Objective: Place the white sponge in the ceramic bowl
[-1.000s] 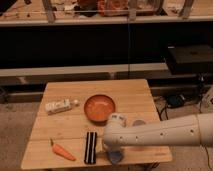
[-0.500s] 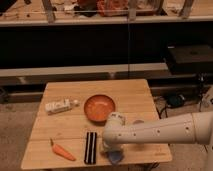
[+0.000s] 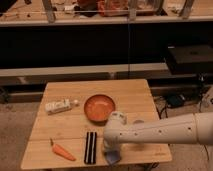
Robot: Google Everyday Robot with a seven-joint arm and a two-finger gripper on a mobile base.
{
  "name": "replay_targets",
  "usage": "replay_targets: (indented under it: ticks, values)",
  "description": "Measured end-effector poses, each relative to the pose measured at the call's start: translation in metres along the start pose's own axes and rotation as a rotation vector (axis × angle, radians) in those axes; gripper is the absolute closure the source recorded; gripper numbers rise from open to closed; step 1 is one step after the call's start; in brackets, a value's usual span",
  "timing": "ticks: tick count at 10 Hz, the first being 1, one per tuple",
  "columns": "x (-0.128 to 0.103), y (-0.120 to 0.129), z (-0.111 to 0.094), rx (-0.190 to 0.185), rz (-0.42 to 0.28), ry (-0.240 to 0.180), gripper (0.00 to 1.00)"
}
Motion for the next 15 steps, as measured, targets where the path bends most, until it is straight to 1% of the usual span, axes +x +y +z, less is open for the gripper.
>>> replay_targets:
  ticks: [1, 2, 3, 4, 5, 6, 8, 10, 13, 15]
  values:
    - [0.000, 0.000, 0.000, 0.000, 0.000, 0.000, 0.47]
    - [0.001, -0.001, 0.001, 0.007, 0.013, -0.002, 0.43]
    - [0.004, -0.001, 0.002, 0.018, 0.054, -0.004, 0.41]
    - [0.006, -0.002, 0.002, 0.020, 0.071, -0.003, 0.44]
    - [0.006, -0.003, 0.001, 0.020, 0.067, -0.002, 0.56]
    - [0.006, -0.002, 0.001, 0.020, 0.067, -0.001, 0.64]
    - [0.010, -0.003, -0.002, 0.021, 0.061, 0.003, 0.85]
    - [0.026, -0.003, -0.011, 0.032, 0.067, 0.011, 0.99]
    - [0.034, -0.005, -0.017, 0.037, 0.070, 0.017, 1.00]
    - [0.045, -0.006, -0.024, 0.047, 0.076, 0.039, 1.00]
